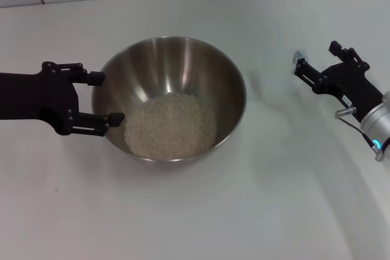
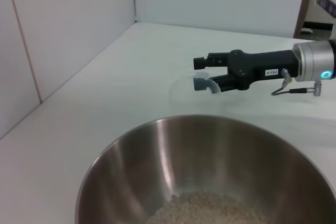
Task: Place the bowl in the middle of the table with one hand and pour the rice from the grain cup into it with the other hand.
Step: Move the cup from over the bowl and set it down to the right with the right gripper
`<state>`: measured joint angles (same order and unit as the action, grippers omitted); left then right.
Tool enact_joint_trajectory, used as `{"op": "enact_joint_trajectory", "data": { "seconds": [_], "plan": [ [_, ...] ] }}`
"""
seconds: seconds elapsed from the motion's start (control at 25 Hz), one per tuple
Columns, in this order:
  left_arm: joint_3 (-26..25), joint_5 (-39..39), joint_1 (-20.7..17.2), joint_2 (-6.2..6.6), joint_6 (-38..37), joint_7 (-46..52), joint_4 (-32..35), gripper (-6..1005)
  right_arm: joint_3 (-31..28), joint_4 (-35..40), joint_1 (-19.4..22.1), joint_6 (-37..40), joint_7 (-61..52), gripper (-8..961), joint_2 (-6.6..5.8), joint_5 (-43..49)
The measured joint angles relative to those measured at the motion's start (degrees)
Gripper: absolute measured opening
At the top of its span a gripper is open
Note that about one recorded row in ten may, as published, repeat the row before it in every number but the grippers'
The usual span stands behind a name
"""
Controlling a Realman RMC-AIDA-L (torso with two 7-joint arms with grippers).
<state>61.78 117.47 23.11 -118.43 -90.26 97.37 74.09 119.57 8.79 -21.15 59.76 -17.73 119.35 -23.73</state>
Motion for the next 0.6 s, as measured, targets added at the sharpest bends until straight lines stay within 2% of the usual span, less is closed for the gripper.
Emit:
{"op": "enact_joint_trajectory", "data": {
  "seconds": [0.32,0.6],
  "plan": [
    [0.15,0.02,0.31,-0.05,0.00,0.00,0.01,856,1.11,0.82,-1.28,-3.35,-0.05,846,0.00,1.20],
    [0.35,0.06,0.17,-0.05,0.00,0.07,0.01,856,1.39,1.44,0.68,-4.12,-1.78,845,0.21,5.37]
  ]
}}
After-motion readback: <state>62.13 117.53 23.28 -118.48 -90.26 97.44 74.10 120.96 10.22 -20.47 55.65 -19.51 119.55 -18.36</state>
